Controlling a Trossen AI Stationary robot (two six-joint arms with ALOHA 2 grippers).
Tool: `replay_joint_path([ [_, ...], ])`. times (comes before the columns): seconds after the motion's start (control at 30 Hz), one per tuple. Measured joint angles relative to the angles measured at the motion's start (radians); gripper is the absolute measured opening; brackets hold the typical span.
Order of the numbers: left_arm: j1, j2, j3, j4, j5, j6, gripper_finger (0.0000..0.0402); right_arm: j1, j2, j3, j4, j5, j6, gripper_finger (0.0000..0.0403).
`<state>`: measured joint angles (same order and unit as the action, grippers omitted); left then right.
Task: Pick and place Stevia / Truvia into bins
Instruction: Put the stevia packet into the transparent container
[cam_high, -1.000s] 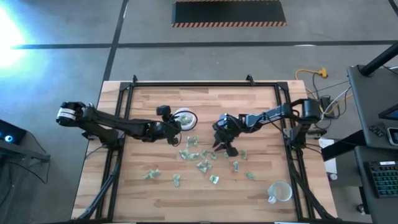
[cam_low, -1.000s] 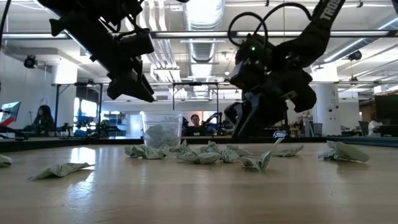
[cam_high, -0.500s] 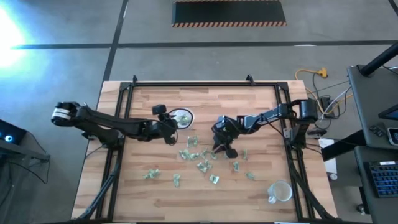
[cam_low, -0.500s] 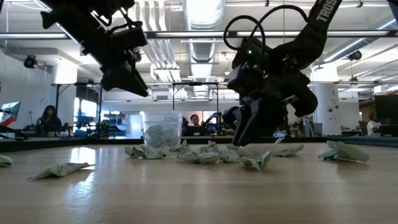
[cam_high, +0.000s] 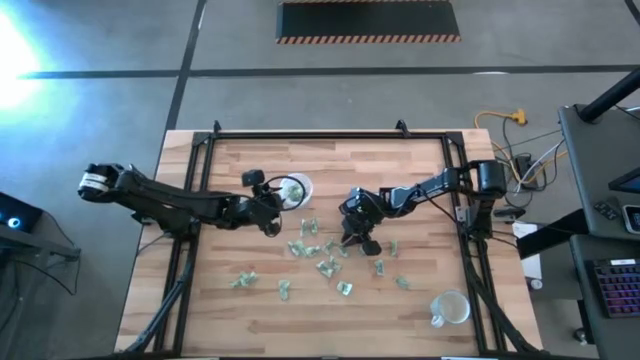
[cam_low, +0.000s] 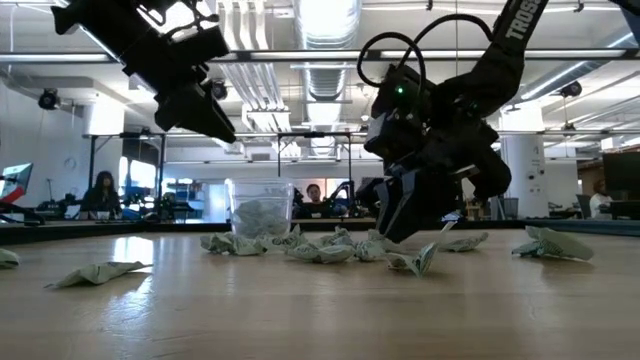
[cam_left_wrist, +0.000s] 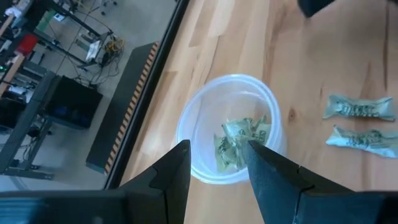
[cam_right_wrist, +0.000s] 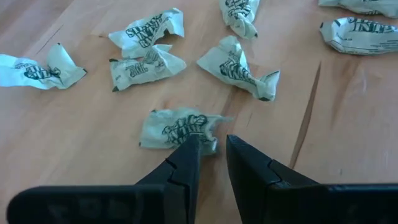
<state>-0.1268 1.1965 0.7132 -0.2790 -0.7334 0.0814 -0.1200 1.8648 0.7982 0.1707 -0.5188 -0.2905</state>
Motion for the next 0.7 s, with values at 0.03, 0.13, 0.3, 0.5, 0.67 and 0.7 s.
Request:
replay_joint_path([
  [0.03, -0.004, -0.002, 0.000, -0.002, 0.000, 0.000, 0.0139, 0.000, 0.000, 0.000, 0.000, 0.003, 0.000, 0.0071],
  [0.13, -0.013, -0.003, 0.000, -0.002, 0.000, 0.000, 0.0139, 0.000, -0.002, 0.000, 0.000, 0.020, -0.005, 0.0065],
  [0.3, -0.018, -0.004, 0.000, -0.002, 0.000, 0.000, 0.0139, 0.000, -0.005, 0.000, -0.001, 0.024, -0.037, 0.0035],
  [0.5, -0.019, -0.004, 0.000, -0.002, 0.000, 0.002, 0.0139, 0.000, -0.005, 0.010, -0.002, 0.024, -0.061, 0.0009],
  [0.67, -0.019, -0.004, 0.000, -0.014, 0.000, 0.002, 0.0139, 0.000, -0.011, 0.018, -0.003, 0.024, -0.062, 0.0009],
  [0.7, -0.019, -0.004, 0.000, -0.018, 0.000, 0.002, 0.0139, 0.000, -0.017, 0.020, -0.003, 0.024, -0.062, 0.0009],
])
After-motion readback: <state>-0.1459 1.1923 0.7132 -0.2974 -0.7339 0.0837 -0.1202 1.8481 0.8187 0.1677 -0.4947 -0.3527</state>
